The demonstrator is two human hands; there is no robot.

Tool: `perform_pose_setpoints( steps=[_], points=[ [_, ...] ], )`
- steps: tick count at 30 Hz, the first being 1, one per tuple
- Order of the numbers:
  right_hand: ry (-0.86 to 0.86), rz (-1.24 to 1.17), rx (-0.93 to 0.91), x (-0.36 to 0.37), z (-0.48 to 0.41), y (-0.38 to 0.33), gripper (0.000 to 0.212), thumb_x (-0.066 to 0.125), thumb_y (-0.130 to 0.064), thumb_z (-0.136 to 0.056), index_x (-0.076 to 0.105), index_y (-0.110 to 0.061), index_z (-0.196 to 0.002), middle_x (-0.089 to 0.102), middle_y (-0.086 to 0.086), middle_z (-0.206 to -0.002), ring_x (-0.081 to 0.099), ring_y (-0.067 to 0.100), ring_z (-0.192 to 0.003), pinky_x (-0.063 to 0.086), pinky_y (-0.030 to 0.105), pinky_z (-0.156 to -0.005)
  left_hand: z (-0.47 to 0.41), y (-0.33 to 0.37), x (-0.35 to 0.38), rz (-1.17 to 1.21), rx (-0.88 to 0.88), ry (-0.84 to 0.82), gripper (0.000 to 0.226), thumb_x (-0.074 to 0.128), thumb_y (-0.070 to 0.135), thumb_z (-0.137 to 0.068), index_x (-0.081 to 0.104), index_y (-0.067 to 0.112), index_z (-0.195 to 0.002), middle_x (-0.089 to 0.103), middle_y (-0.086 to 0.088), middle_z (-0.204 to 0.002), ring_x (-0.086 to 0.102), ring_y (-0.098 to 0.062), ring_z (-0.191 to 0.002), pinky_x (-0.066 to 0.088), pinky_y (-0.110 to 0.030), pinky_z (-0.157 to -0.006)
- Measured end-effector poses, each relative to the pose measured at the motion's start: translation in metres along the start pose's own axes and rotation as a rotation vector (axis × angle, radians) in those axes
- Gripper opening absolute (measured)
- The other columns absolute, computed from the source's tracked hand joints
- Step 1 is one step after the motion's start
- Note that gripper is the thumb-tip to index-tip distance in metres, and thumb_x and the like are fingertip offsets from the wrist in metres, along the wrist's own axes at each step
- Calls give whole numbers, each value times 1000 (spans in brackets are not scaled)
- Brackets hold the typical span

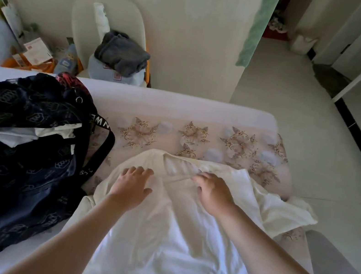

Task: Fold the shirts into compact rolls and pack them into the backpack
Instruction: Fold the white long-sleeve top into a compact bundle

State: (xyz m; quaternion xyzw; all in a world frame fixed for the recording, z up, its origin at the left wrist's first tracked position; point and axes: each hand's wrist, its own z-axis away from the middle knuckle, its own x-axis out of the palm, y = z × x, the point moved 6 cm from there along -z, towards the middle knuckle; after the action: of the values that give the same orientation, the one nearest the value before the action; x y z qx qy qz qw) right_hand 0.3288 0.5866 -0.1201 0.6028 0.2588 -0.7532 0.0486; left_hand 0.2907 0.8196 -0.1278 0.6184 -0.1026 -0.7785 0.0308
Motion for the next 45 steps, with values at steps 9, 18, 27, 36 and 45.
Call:
perform_pose_setpoints(
  steps=[9, 18, 27, 36, 45],
  points=[
    [200, 107, -16, -5, -15, 44, 25, 80, -6, -69, 67, -23, -83, 67, -6, -83, 67, 24, -74, 32, 38, -75, 10, -50, -14, 257, -65, 218, 27, 53, 13, -90, 58, 30, -111, 56, 11, -100, 59, -19, -72, 46, -31, -54],
    [123, 100, -82, -14, -18, 49, 25, 38, -19, -73, 64, -20, -76, 61, -2, -84, 61, 28, -82, 48, 39, -71, -50, 15, -20, 61, 171, -65, 49, 50, -3, -83, 68, 33, -111, 54, 13, -122, 53, -16, -108, 43, -30, -89],
    [-228, 509, -203, 1, -71, 22, 36, 50, -15, -94, 59, -29, -126, 56, -1, -125, 54, 24, -114, 35, 38, -96, -104, 18, -11, -579, 437, -291, 24, 47, 32, -100, 56, 37, -122, 56, 5, -125, 59, -23, -112, 42, -35, -88],
    [90, 262, 226, -36, -76, 94, 16, 72, -25, -75, 75, -24, -91, 67, 7, -101, 62, 32, -100, 40, 42, -88, -116, -18, -44, -8, 132, 260, 23, 69, 9, -79, 60, 20, -97, 51, -2, -106, 55, -26, -98, 45, -39, -83],
    [259, 86, -102, -23, -34, 73, 41, 62, -28, -65, 58, -16, -104, 52, 3, -106, 52, 26, -99, 44, 41, -86, -75, -3, -16, -7, 312, 95, 44, 52, 66, -78, 59, 32, -105, 59, 13, -104, 59, -15, -97, 44, -39, -91]
  ],
)
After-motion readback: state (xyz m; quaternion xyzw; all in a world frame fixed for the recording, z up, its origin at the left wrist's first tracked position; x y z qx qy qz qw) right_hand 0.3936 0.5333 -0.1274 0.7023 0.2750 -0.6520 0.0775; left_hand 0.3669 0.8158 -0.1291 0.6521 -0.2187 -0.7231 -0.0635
